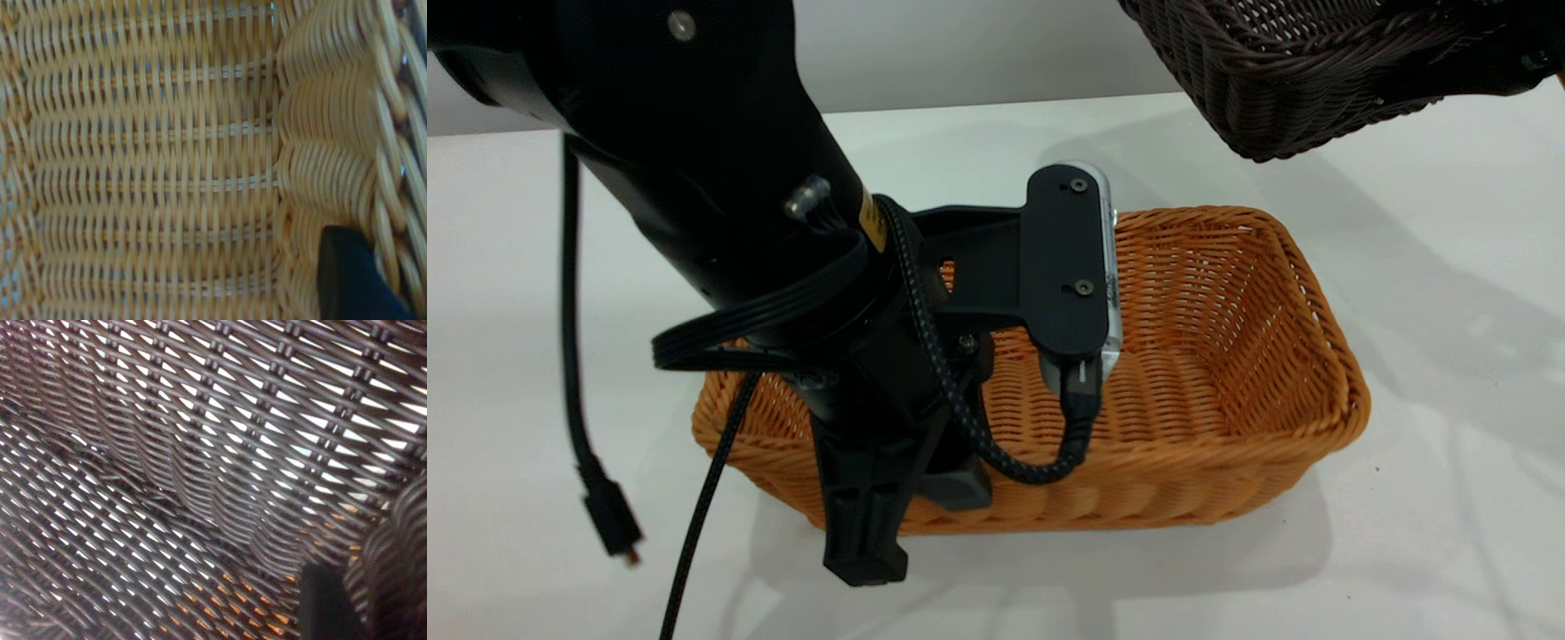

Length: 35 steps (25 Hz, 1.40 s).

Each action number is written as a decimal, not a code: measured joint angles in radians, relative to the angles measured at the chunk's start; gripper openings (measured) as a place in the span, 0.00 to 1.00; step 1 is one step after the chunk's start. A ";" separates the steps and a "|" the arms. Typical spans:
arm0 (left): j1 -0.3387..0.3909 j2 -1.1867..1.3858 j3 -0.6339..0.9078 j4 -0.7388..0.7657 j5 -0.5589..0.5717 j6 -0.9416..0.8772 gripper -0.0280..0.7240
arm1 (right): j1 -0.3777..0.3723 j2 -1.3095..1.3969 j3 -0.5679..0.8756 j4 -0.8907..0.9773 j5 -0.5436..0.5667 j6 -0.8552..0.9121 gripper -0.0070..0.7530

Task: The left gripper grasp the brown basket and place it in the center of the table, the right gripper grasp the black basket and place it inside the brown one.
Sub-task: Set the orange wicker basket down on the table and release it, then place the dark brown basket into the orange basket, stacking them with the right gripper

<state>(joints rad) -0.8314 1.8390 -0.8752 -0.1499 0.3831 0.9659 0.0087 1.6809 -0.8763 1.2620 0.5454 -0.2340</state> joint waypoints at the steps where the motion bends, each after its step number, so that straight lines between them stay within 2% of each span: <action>1: 0.000 0.000 0.000 0.000 0.001 0.000 0.34 | 0.000 0.000 0.000 0.000 0.003 0.000 0.34; 5: 0.000 0.000 0.000 0.000 -0.013 -0.020 0.62 | 0.000 0.000 0.000 -0.033 0.005 0.000 0.34; 9: 0.000 -0.014 0.000 0.015 -0.018 -0.092 0.79 | 0.000 0.000 0.000 -0.052 0.006 0.000 0.34; 16: -0.019 -0.153 -0.057 0.038 0.067 -0.169 0.82 | 0.000 0.000 -0.036 -0.073 0.035 -0.017 0.34; 21: -0.031 -0.312 -0.156 0.031 0.200 -0.238 0.82 | 0.000 0.000 -0.147 -0.174 0.150 -0.017 0.34; 24: -0.031 -0.424 -0.231 0.032 0.242 -0.296 0.82 | 0.000 0.000 -0.222 -0.286 0.227 0.018 0.34; 29: -0.031 -0.588 -0.402 0.030 0.230 -0.327 0.82 | 0.001 0.000 -0.327 -0.463 0.365 0.013 0.34; 35: -0.030 -0.620 -0.563 0.033 0.205 -0.366 0.82 | 0.015 0.022 -0.379 -0.587 0.554 -0.118 0.34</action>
<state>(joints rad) -0.8618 1.2189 -1.4378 -0.1167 0.5884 0.6002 0.0242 1.7033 -1.2556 0.6753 1.0995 -0.3521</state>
